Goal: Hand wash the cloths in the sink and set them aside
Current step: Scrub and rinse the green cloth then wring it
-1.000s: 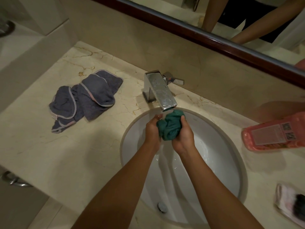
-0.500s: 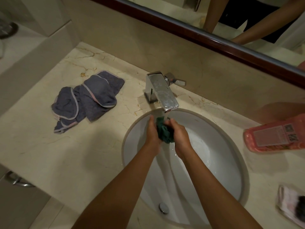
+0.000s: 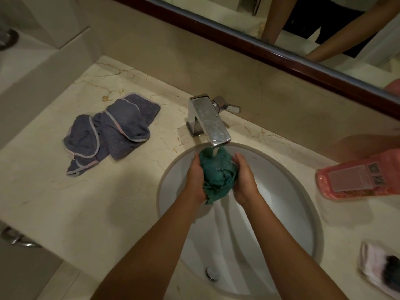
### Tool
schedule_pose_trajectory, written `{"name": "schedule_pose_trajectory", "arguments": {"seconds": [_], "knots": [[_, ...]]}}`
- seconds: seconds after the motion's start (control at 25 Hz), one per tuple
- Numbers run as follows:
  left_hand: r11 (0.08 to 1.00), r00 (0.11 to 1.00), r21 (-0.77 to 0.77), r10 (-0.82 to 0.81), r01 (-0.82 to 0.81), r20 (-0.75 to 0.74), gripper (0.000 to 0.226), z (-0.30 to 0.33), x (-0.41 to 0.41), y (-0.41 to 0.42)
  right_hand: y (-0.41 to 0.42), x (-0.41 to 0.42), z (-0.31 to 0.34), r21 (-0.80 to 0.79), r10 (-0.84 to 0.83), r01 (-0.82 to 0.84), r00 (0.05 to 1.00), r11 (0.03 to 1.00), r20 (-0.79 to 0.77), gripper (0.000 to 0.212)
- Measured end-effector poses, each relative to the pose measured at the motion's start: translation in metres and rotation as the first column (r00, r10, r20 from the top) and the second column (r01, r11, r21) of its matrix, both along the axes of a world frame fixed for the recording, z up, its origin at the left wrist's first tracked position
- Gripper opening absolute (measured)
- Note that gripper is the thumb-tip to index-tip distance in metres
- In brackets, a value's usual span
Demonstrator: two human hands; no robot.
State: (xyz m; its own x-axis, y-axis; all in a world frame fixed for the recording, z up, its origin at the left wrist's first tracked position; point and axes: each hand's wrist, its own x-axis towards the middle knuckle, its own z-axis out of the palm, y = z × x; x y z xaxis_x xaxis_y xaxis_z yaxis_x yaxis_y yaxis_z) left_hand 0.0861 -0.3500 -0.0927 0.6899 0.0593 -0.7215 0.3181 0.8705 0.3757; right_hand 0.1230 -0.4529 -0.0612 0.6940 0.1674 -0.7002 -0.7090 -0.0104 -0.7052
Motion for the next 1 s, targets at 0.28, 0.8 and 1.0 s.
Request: {"name": "schedule_pose_trajectory", "arguments": {"seconds": [0.28,0.8,1.0], "knots": [[0.992,0.999,0.125,0.029,-0.033,0.032,0.066,-0.008,-0.010,0.015,0.022,-0.001,-0.001,0.188,-0.118,0.131,0.990,0.973,-0.076,0.037],[0.911,0.996,0.405,0.088,-0.078,-0.007,0.023,-0.005,-0.019,0.017,0.061,0.001,-0.004,0.008,-0.222,0.223,0.972,0.975,-0.075,0.022],[0.880,0.989,0.468,0.129,-0.080,-0.075,0.028,-0.007,-0.018,0.015,0.065,0.001,-0.004,0.112,-0.271,0.298,0.940,0.948,-0.210,0.024]]}}
